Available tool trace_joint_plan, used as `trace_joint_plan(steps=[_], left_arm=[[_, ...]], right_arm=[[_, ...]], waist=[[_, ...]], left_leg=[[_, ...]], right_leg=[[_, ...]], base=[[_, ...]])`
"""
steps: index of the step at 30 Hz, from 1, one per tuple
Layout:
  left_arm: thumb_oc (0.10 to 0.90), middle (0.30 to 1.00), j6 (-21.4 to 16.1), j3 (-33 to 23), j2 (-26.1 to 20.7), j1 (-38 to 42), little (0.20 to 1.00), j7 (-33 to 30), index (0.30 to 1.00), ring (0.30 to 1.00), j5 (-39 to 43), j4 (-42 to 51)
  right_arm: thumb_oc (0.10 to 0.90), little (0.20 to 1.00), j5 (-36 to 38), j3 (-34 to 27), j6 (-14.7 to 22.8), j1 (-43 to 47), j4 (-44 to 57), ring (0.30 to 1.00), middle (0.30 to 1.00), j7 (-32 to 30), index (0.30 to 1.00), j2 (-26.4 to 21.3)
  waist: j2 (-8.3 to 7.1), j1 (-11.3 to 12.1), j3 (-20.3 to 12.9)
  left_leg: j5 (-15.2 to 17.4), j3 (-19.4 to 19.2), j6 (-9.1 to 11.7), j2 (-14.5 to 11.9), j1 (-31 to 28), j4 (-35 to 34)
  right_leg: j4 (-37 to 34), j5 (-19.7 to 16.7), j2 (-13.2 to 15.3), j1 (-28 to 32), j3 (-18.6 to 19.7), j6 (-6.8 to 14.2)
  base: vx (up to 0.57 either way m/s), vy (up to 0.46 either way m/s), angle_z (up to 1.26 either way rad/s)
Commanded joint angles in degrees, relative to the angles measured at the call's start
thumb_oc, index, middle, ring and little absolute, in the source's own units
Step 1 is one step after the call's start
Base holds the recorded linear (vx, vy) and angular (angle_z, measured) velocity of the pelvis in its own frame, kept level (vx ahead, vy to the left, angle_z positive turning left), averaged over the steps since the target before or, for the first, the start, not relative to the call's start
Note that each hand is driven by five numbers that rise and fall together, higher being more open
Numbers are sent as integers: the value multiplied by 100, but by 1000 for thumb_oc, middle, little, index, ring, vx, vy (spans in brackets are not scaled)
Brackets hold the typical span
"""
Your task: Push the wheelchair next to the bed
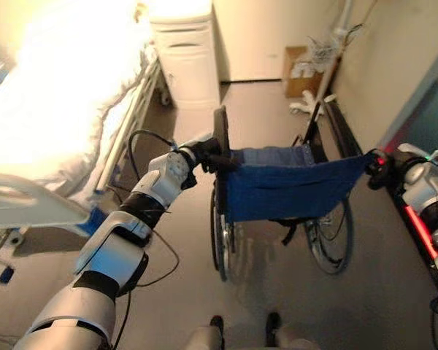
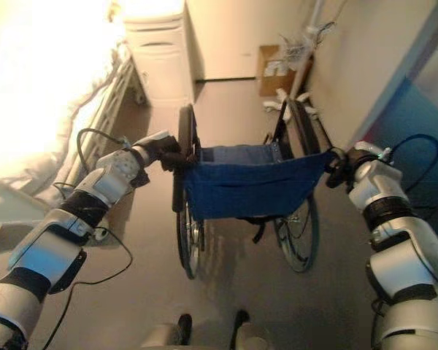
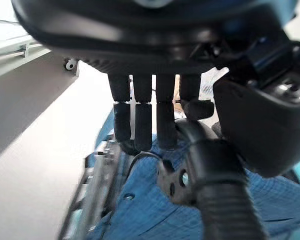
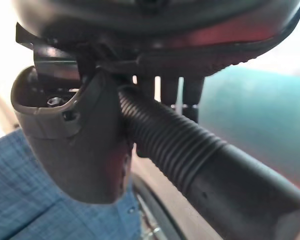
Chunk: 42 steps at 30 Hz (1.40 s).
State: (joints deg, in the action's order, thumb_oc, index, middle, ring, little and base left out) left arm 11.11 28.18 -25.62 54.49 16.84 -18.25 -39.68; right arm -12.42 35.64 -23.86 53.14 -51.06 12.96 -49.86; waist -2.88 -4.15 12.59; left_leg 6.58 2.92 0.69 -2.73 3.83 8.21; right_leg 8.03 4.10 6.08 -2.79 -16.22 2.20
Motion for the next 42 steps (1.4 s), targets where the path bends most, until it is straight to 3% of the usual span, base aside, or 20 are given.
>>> trace_joint_plan(steps=[1,6,9,12,15,17,19,20,23,26,27,29,31,33,35,36,38,42], left_arm=[[400,300,238,1049,-277,-1114,300,75,300,300,-669,-593],[400,300,450,975,-111,-1107,300,-239,300,300,-552,-577],[400,300,417,884,-127,-1155,300,-289,300,300,-557,-524],[400,300,424,841,-154,-1173,300,-306,300,300,-550,-449],[400,300,446,796,-137,-1196,300,-316,300,300,-546,-427],[400,300,424,785,-106,-1230,300,-352,300,300,-573,-456],[400,300,373,751,-64,-1300,300,-448,300,300,-562,-529],[400,300,343,742,-44,-1357,300,-588,300,300,-513,-573],[400,300,399,706,-16,-1441,300,-808,300,300,-383,-558],[400,300,539,643,15,-1479,300,-993,300,300,-148,-507],[400,300,628,630,-17,-1506,300,-1003,300,300,-53,-419],[400,300,733,591,-72,-1533,300,-1004,300,300,-8,-269],[400,300,782,566,-84,-1544,300,-979,300,300,-34,-217],[400,300,934,516,-140,-1553,300,-881,300,300,-51,-111],[400,300,964,474,-212,-1608,300,-798,300,300,12,-160],[400,300,968,467,-250,-1636,300,-725,300,300,-10,-138],[400,300,907,477,-328,-1663,300,-662,300,300,-17,-198],[400,300,847,542,-206,-1521,300,-753,300,300,-15,-413]], right_arm=[[400,300,679,178,643,401,464,300,300,267,300,1094],[400,300,938,19,518,341,513,300,300,214,300,1240],[400,300,1109,-74,435,265,587,300,300,201,300,1310],[400,300,1265,-148,425,129,630,300,300,257,300,1360],[400,300,1485,-207,386,-37,665,300,300,297,300,1331],[400,300,1673,-265,351,-179,693,300,300,281,300,1327],[400,300,1935,-345,346,-284,638,300,300,265,300,1380],[400,300,2139,-385,332,-379,608,300,300,173,300,1489],[400,300,2394,-384,284,-427,604,300,300,43,300,1673],[400,300,2427,-422,240,-491,691,300,300,3,300,1879],[400,300,2419,-408,273,-494,733,300,300,30,300,1935],[400,300,2413,-389,332,-432,753,300,300,134,300,1911],[400,300,2411,-386,350,-398,754,300,300,211,300,1896],[400,300,2448,-340,441,-309,685,300,300,342,300,1937],[400,300,2452,-370,421,-408,750,300,300,444,300,2078],[400,300,2486,-352,447,-488,779,300,300,365,300,2134],[400,300,2579,-391,545,-605,768,300,300,358,300,2217],[400,300,2721,-455,492,-536,620,300,300,177,300,2404]], waist=[[-26,533,168],[76,447,183],[131,405,149],[164,371,108],[122,309,77],[45,264,62],[-11,274,52],[-55,395,109],[-68,584,233],[57,884,404],[154,1061,447],[241,1226,418],[259,1269,391],[285,1321,267],[214,1362,140],[153,1394,85],[112,1428,-21],[34,1478,-184]], left_leg=[[-102,-490,276,-511,-915,222],[-557,-477,447,-716,-1048,-4],[-692,-467,491,-793,-1188,-135],[-1034,-436,545,-906,-1180,-67],[-1288,-578,563,-997,-1094,246],[-1282,-735,541,-995,-1032,604],[-1232,-783,487,-840,-908,979],[-1057,-586,343,-462,-563,1251],[-851,-500,192,9,-119,1225],[-1342,-743,274,337,788,820],[-1795,-777,341,410,1173,391],[-2064,-785,352,446,1318,-93],[-2078,-812,332,457,1285,-206],[-1796,-989,193,519,1123,-153],[-1381,-1020,-4,595,1053,214],[-1133,-1052,-124,638,910,239],[-986,-997,-263,697,564,-13],[-924,-957,-387,771,367,-241]], right_leg=[[-52,-879,559,-283,410,564],[65,-606,358,-156,265,374],[149,-455,239,-131,220,261],[171,-311,56,-51,202,122],[99,-244,-65,83,168,-3],[33,-252,-83,157,103,-73],[3,-216,-142,264,86,-154],[-49,-176,-227,460,259,-167],[-134,-127,-391,760,529,-133],[-318,-32,-677,1273,695,-136],[-392,3,-817,1496,817,-152],[-424,62,-906,1669,911,-153],[-402,118,-914,1709,918,-153],[-227,289,-885,1698,875,-143],[-86,425,-781,1780,807,-110],[1,377,-687,1800,746,-25],[152,255,-578,1826,621,133],[452,41,-327,1777,469,364]], base=[[219,-246,104],[204,-193,44],[197,-191,23],[160,-192,12],[147,-196,12],[152,-184,10],[223,-191,-11],[290,-190,-8],[270,-111,-5],[427,-35,-14],[393,40,-38],[430,86,-72],[324,135,-82],[386,208,-41],[373,165,-35],[276,100,-32],[367,125,-30],[267,117,-7]])
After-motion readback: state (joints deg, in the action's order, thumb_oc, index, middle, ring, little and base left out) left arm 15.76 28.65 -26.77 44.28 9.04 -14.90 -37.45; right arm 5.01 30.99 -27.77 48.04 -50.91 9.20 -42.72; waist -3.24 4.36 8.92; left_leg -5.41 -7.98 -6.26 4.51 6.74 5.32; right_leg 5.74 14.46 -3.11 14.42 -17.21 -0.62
